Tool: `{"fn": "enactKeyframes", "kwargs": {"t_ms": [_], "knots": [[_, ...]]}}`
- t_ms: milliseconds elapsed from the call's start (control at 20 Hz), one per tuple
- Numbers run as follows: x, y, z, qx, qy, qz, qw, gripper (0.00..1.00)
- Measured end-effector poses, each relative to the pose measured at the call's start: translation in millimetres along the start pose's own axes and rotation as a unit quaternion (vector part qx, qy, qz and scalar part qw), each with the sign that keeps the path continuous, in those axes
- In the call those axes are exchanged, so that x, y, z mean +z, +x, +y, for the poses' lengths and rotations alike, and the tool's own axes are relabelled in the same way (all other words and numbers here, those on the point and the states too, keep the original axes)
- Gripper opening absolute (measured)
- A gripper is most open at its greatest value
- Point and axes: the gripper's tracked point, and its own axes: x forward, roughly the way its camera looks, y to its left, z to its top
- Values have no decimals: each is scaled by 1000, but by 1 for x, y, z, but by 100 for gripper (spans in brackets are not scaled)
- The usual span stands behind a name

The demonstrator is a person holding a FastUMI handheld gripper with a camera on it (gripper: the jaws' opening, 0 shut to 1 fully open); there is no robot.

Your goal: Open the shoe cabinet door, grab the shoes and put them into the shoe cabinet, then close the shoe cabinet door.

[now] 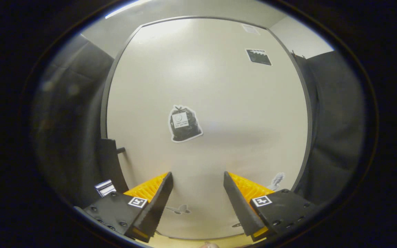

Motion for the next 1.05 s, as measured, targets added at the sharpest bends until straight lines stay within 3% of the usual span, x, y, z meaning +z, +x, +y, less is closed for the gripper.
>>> {"fn": "enactKeyframes", "kwargs": {"t_ms": [450,1050], "knots": [[-5,-12,4,9,-15,5,1000,95],[49,-130,-34,33,34,-47,998,95]]}}
